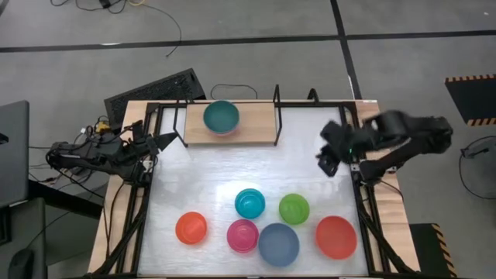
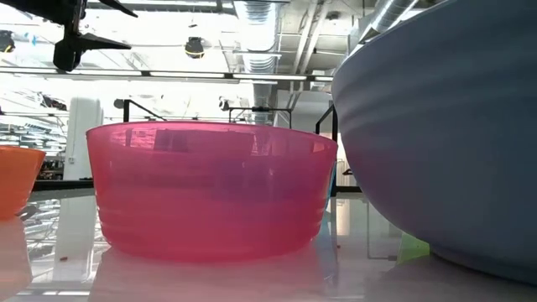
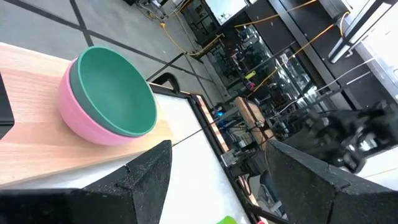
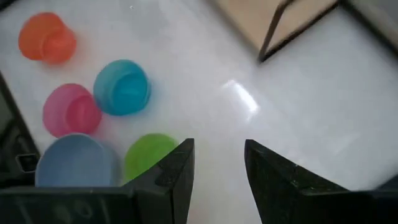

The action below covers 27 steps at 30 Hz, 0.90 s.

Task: Place and stack bowls onto a shelf
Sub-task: Stack the orange bowl on top of the green bowl on the shelf

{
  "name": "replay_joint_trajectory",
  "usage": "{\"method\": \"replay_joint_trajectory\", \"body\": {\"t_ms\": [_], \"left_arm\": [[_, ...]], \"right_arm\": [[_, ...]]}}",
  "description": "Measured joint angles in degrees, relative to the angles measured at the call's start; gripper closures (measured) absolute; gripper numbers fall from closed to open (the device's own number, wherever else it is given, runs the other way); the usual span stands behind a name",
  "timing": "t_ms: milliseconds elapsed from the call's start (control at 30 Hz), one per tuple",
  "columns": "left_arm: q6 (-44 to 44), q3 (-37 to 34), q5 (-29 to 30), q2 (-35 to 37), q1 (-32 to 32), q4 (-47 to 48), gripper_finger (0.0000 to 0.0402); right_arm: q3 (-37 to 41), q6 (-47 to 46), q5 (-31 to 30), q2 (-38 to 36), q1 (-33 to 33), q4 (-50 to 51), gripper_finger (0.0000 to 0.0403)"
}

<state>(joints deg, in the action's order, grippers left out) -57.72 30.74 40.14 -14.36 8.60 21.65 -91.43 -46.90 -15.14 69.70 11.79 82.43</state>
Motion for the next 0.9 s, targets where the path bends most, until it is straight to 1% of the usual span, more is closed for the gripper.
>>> {"method": "replay_joint_trajectory", "body": {"t_ms": [67, 167, 267, 367, 467, 567, 767, 900], "left_arm": [[0.0, 0.0, 0.0, 0.0, 0.0, 0.0, 0.0157], [-0.1, 0.0, 0.0, 0.0, 0.0, 0.0, 0.0157], [-0.3, 0.0, 0.0, 0.0, 0.0, 0.0, 0.0157], [-0.6, 0.0, 0.0, 0.0, 0.0, 0.0, 0.0157], [-1.4, 0.0, -0.3, 0.0, 0.0, 0.2, 0.0157], [-1.6, 0.0, -0.4, 0.0, 0.0, 1.2, 0.0157], [-2.6, 0.0, -0.4, 0.0, 0.0, 2.2, 0.0157], [-2.6, 0.0, -0.4, 0.0, 0.0, 2.3, 0.0157]], "right_arm": [[7.8, -5.3, 0.0, -2.2, 3.6, -6.2, 0.0236], [17.6, -10.9, 0.0, -3.0, 8.1, -13.7, 0.0235], [24.7, -15.1, 0.1, -2.5, 11.0, -16.8, 0.0235], [29.6, -18.0, 0.6, -0.2, 13.1, -18.5, 0.0235], [32.5, -19.6, 4.3, 1.1, 16.2, -17.7, 0.0235], [34.4, -20.7, 7.4, 1.1, 21.2, -18.4, 0.0235], [35.5, -19.9, 7.9, 1.0, 32.8, -15.6, 0.0235], [35.7, -19.7, 7.8, 1.2, 36.7, -15.5, 0.0235]]}}
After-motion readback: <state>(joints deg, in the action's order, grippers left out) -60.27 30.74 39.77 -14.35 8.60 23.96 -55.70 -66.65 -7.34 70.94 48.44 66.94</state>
